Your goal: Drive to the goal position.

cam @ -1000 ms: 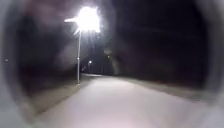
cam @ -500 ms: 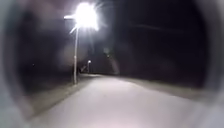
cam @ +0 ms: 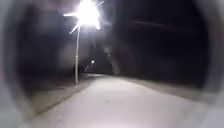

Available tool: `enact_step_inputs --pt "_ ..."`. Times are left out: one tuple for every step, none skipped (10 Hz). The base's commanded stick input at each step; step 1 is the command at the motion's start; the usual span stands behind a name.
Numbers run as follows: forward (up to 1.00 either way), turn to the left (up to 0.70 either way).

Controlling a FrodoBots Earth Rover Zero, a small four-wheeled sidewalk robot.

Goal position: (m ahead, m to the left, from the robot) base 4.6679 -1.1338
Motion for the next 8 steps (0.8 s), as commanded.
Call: enact_step_inputs --pt "0.7 0.0" --pt "0.7 0.0" --pt "0.66 0.0" --pt "0.66 0.0" --pt "0.7 0.0" --pt "0.7 0.0" --pt "0.7 0.0" --pt "0.7 0.0"
